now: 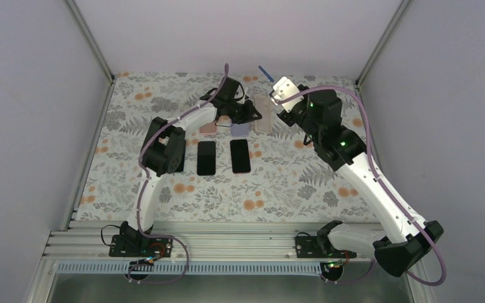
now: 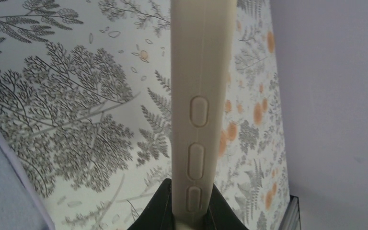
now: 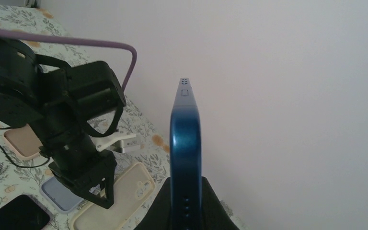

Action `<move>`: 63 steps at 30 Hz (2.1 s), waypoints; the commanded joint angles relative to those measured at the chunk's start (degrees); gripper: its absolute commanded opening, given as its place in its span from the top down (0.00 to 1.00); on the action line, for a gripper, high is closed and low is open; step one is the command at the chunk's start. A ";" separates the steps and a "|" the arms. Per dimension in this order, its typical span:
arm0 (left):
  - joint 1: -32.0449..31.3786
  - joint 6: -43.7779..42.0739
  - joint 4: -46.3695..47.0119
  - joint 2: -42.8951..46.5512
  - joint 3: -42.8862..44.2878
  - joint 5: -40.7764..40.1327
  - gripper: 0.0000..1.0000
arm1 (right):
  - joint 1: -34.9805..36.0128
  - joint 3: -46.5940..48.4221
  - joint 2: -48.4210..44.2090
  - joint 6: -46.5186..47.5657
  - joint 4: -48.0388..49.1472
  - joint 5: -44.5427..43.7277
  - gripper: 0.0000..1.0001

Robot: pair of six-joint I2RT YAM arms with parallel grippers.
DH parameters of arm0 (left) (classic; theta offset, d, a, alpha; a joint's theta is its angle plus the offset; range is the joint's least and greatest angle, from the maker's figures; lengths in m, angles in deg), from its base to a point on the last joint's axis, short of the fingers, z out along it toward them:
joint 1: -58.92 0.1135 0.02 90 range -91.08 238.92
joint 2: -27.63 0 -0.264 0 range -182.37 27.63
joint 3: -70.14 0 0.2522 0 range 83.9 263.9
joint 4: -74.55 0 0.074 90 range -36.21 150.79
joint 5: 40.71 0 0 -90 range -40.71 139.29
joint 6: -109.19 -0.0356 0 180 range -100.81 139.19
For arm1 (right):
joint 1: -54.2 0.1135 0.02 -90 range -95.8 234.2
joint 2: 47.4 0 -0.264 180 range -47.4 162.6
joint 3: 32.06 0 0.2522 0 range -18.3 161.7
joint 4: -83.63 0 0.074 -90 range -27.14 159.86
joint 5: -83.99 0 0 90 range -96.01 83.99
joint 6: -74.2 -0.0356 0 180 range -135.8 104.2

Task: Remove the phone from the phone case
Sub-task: Remove the phone case from the phone, then place the phone case at the center of the board.

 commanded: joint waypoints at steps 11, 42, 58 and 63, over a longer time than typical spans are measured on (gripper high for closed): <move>-1.50 0.66 -4.46 -12.37 15.16 -3.49 0.93 | -0.52 -0.05 -0.66 -1.40 2.96 1.83 0.96; -4.42 -5.58 -10.61 -5.78 14.74 -18.11 0.29 | -0.54 -0.14 -0.98 -1.54 2.67 2.53 0.96; -5.09 -14.99 -7.20 9.85 2.74 -25.23 0.05 | -1.10 -2.22 -4.00 -0.20 2.82 1.84 0.96; -3.97 -16.10 -3.19 20.19 -5.25 -25.36 0.00 | -1.29 -3.69 -5.60 1.50 3.91 -0.15 0.96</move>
